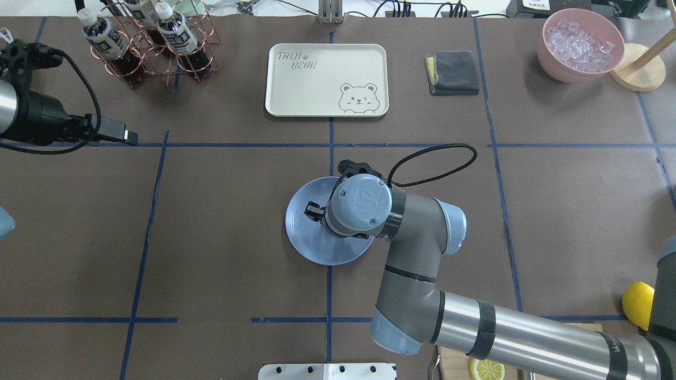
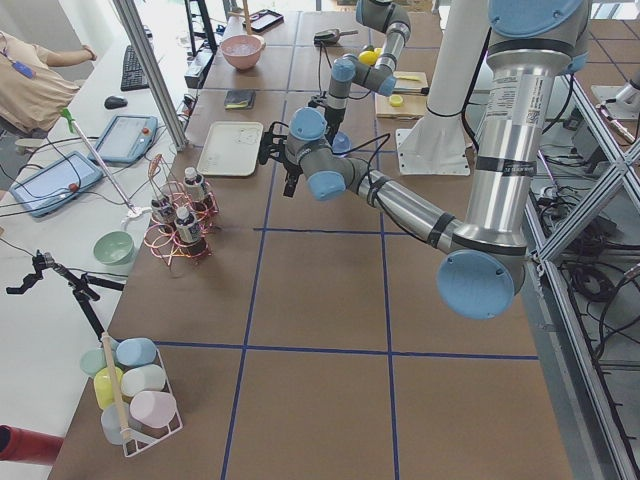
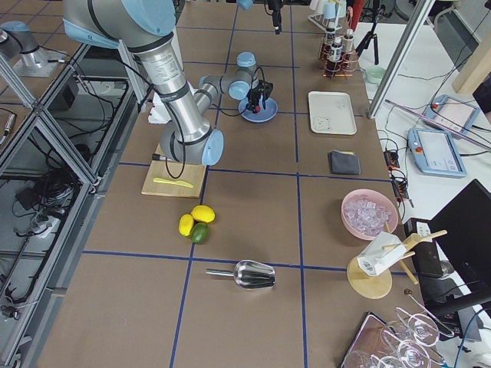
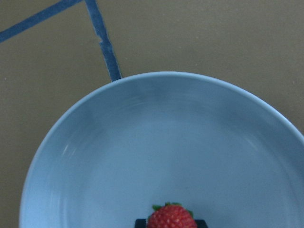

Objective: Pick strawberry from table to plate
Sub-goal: 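Lower the strawberry onto the plate and open the right gripper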

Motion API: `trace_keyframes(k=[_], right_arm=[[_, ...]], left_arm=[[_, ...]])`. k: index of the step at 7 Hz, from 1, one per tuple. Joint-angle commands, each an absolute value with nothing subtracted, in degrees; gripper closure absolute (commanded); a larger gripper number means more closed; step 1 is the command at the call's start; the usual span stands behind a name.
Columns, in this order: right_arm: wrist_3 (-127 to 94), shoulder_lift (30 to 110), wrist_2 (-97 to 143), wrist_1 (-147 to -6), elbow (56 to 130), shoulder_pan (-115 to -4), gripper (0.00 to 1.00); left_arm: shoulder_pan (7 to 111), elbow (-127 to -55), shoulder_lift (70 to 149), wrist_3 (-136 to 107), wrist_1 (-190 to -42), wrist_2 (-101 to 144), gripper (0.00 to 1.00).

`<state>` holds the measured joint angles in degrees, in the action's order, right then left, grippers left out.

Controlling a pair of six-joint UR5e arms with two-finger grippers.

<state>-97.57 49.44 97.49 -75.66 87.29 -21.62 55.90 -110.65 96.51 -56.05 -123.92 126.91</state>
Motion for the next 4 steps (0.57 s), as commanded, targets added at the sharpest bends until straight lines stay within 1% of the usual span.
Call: trace_keyframes(k=[1,3,4], right_arm=[[-97.47,48.78,96.33,-77.78,87.27,-21.45,0.0],[-97.47,47.64,96.33,-77.87,88.93,-22.14,0.0],[-97.3,47.9,96.68,-78.13,91.56,-23.37,0.0]], left_arm=[[55.9,-110.65,96.5,-55.99,-123.93,126.91,0.01],[55.9,-110.74,96.5,-55.99,-123.93,126.91,0.0],[55.9,-110.74,96.42,-55.99,-123.93,126.91,0.01]])
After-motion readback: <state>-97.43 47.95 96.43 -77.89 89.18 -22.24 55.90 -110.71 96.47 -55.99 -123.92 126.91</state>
